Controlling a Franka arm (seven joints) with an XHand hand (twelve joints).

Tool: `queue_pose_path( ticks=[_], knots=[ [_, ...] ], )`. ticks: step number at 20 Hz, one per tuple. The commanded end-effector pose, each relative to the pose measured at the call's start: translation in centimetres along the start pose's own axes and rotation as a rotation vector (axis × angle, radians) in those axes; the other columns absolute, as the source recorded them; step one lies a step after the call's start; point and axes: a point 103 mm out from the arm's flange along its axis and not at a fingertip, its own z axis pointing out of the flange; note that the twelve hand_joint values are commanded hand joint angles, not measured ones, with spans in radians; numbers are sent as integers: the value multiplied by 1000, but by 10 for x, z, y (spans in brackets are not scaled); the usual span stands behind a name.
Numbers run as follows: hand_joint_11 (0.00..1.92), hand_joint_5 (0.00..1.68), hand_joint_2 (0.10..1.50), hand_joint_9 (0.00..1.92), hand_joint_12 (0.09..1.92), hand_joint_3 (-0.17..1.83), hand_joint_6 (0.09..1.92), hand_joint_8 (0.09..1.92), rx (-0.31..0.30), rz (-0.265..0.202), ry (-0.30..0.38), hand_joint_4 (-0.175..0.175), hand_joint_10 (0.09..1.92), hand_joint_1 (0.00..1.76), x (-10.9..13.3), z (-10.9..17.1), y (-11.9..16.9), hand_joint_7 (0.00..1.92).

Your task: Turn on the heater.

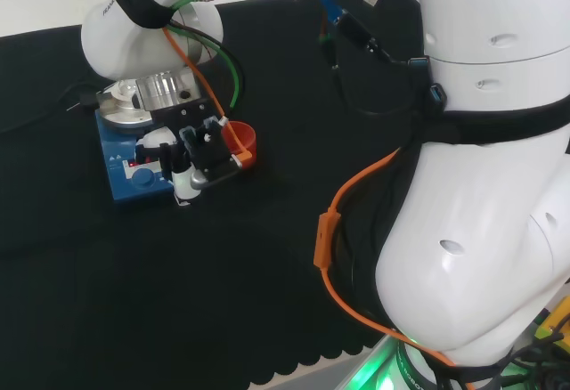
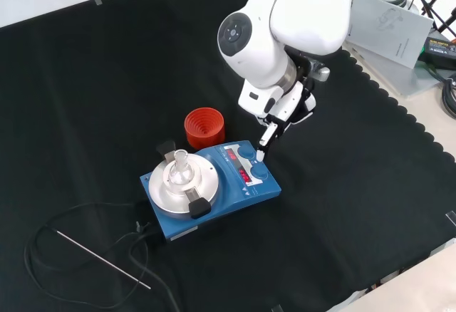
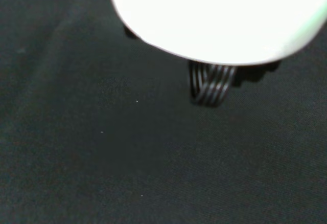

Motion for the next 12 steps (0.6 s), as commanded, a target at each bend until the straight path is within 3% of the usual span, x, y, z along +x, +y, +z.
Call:
queue_pose_path(
  ticks=[1,12],
  knots=[
    [1325,13,418,1548,1292,1380,447,1470,55,4,-15,-39,1320,1556,-8,2,2,1479],
    [1393,24,390,1586,1329,1438,407,1495,101,6,-31,-37,1372,1547,-8,3,0,1551]
  ],
)
